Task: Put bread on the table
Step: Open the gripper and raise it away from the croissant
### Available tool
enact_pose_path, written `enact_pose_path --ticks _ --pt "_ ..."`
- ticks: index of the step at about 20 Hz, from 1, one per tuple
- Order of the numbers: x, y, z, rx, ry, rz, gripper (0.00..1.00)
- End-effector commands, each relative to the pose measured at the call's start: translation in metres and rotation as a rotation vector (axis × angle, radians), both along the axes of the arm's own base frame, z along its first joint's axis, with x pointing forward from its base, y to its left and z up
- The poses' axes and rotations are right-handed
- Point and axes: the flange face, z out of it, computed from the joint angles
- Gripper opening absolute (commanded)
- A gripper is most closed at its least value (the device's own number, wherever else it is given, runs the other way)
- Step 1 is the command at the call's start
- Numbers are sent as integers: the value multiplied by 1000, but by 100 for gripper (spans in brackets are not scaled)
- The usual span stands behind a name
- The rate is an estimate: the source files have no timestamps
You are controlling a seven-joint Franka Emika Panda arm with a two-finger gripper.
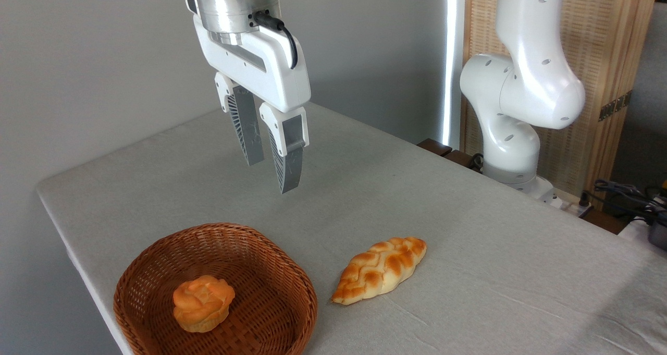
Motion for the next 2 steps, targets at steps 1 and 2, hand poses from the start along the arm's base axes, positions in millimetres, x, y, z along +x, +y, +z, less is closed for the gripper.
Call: enact_pose_path --ticks 1,2 --pt "-1 -1 5 -10 14 6 100" --pt "-1 0 5 -9 14 9 100"
